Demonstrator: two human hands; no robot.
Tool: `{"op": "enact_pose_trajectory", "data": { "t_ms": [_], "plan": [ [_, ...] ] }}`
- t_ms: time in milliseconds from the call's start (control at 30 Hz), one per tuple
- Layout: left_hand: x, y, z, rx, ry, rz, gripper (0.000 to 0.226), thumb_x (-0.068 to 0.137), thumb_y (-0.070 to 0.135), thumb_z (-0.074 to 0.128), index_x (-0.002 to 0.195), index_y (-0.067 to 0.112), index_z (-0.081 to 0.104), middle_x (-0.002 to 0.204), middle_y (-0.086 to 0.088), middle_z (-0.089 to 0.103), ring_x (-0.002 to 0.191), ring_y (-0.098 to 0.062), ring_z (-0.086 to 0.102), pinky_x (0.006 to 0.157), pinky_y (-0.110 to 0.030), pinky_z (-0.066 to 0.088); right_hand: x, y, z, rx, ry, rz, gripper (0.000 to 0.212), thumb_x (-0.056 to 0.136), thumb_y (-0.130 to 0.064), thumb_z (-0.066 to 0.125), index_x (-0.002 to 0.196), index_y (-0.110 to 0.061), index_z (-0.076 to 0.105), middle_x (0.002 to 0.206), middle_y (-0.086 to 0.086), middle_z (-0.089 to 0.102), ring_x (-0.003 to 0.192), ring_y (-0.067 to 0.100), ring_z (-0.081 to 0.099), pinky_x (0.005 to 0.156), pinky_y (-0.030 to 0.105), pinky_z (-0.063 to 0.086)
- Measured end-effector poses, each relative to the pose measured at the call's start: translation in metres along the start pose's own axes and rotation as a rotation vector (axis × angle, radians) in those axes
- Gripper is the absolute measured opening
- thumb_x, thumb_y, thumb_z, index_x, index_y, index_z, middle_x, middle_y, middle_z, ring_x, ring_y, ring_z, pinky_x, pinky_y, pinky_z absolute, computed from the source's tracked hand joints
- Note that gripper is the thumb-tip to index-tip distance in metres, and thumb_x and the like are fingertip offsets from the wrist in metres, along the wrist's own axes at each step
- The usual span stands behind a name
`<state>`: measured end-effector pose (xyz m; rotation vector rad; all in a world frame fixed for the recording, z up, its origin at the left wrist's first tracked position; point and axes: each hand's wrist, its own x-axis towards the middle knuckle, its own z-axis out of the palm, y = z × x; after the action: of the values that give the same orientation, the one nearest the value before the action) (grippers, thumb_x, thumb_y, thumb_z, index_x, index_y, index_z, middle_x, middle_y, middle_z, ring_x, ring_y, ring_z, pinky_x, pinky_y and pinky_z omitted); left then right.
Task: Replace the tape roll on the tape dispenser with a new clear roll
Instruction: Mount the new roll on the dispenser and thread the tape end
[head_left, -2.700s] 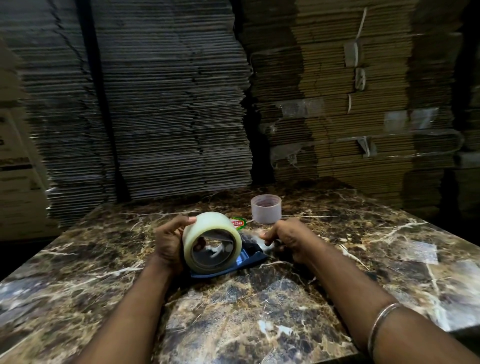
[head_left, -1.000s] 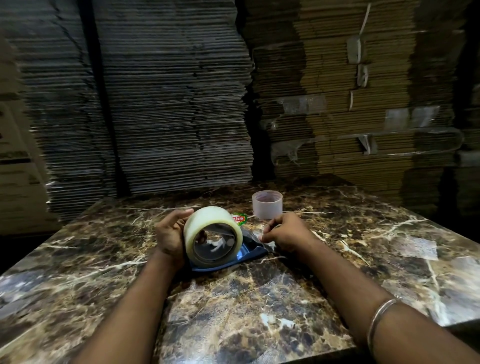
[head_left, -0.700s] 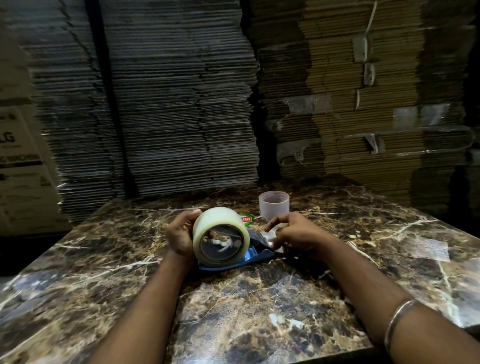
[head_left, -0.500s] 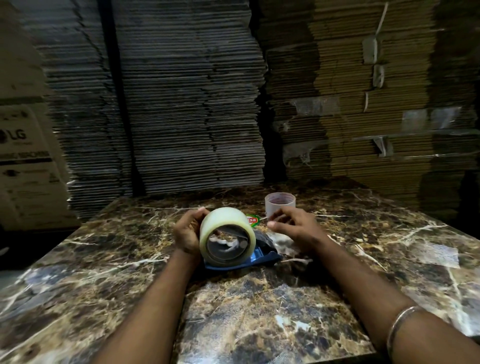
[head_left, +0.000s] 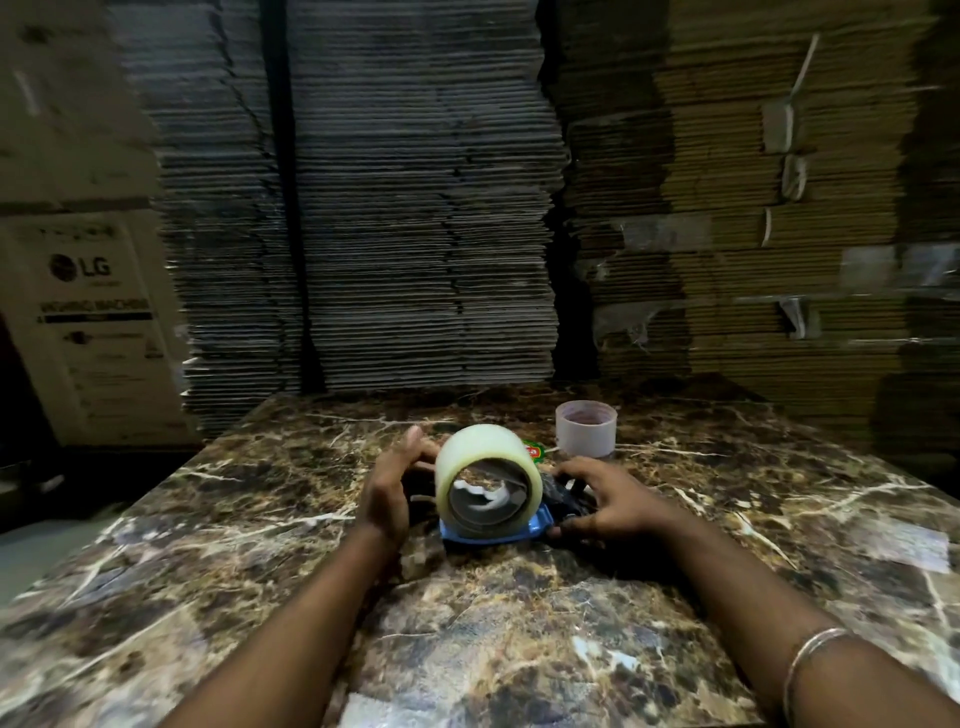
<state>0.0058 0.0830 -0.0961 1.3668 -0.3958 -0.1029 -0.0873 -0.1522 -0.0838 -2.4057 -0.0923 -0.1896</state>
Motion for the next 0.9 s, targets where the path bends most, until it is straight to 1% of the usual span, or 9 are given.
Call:
{"op": "enact_pose_trajectory", "data": {
  "t_ms": [67,133,233,333,533,600,700,800,900],
  "plan": [
    [-0.006,0.001,-0.016,0.021,-0.179,-0.047,0.044,0.069,0.044,0.068,0.092,0.007,0.072,0.085,-0.017,0.073,0.071,-0.022,0.072,0.06,-0.028,0.056,0.0,0.0,-0.002,0.012,-0.025,0.007,0.051,0.073,-0.017,0.084,0.118,-0.012,0.061,0.104,-0.008,0.059,0.091,0.002,0.058,0.071,0.003,0.046],
    [-0.006,-0.001,-0.034,0.246,-0.365,-0.02,0.068,0.057,0.038,0.086,0.115,0.007,0.067,0.115,-0.014,0.071,0.103,-0.024,0.07,0.088,-0.035,0.055,0.003,0.002,-0.004,-0.05,-0.049,0.001,0.054,0.074,-0.021,0.083,0.121,-0.009,0.061,0.114,0.001,0.06,0.101,0.009,0.058,0.077,0.007,0.045],
    [-0.012,-0.01,-0.037,0.554,-0.421,0.025,0.087,0.052,0.028,0.091,0.129,0.012,0.055,0.126,-0.004,0.067,0.116,-0.015,0.064,0.104,-0.039,0.047,0.0,0.007,-0.004,-0.104,-0.059,-0.013,0.057,0.073,-0.031,0.083,0.122,-0.011,0.06,0.122,0.004,0.057,0.114,0.018,0.055,0.094,0.027,0.048],
    [-0.019,-0.012,-0.029,0.625,-0.396,0.02,0.086,0.054,0.023,0.09,0.131,0.015,0.053,0.123,0.002,0.068,0.112,-0.007,0.065,0.103,-0.038,0.048,-0.007,0.014,-0.001,-0.053,-0.022,0.014,0.063,0.069,-0.033,0.085,0.124,-0.015,0.061,0.125,0.003,0.058,0.115,0.018,0.054,0.101,0.039,0.047],
    [-0.016,-0.007,-0.029,0.7,-0.381,0.042,0.085,0.059,0.042,0.086,0.134,0.021,0.053,0.127,0.004,0.066,0.116,-0.011,0.063,0.103,-0.044,0.048,-0.002,0.021,0.002,0.023,0.014,0.006,0.064,0.065,-0.036,0.087,0.122,-0.019,0.062,0.122,0.0,0.058,0.112,0.013,0.056,0.1,0.037,0.05],
    [-0.015,-0.009,-0.029,0.676,-0.368,0.028,0.076,0.063,0.036,0.085,0.132,0.022,0.055,0.124,0.007,0.068,0.114,-0.009,0.064,0.102,-0.041,0.049,0.003,0.024,0.004,-0.051,0.006,-0.031,0.065,0.066,-0.04,0.085,0.123,-0.019,0.062,0.122,0.001,0.059,0.111,0.014,0.056,0.099,0.038,0.049],
    [-0.012,-0.011,-0.029,0.654,-0.37,0.015,0.065,0.068,0.016,0.085,0.126,0.024,0.058,0.118,0.011,0.071,0.11,-0.005,0.066,0.096,-0.029,0.051,0.008,0.026,0.004,-0.155,0.001,-0.048,0.076,0.058,-0.061,0.075,0.123,-0.024,0.061,0.121,-0.003,0.059,0.111,0.014,0.055,0.098,0.041,0.049],
    [-0.012,-0.009,-0.027,0.626,-0.358,0.003,0.063,0.068,0.013,0.085,0.123,0.028,0.059,0.116,0.015,0.071,0.108,-0.002,0.065,0.091,-0.02,0.051,0.008,0.025,0.004,-0.232,-0.002,-0.047,0.083,0.056,-0.068,0.065,0.127,-0.025,0.058,0.123,-0.005,0.057,0.114,0.013,0.052,0.099,0.037,0.047],
    [-0.02,-0.003,-0.024,0.597,-0.356,-0.029,0.064,0.065,0.016,0.084,0.121,0.035,0.058,0.116,0.017,0.07,0.109,-0.001,0.065,0.092,-0.019,0.051,0.001,0.018,0.0,-0.175,-0.006,-0.086,0.07,0.06,-0.055,0.075,0.119,-0.02,0.062,0.109,-0.003,0.06,0.099,0.012,0.057,0.085,0.027,0.05]
  ]
}}
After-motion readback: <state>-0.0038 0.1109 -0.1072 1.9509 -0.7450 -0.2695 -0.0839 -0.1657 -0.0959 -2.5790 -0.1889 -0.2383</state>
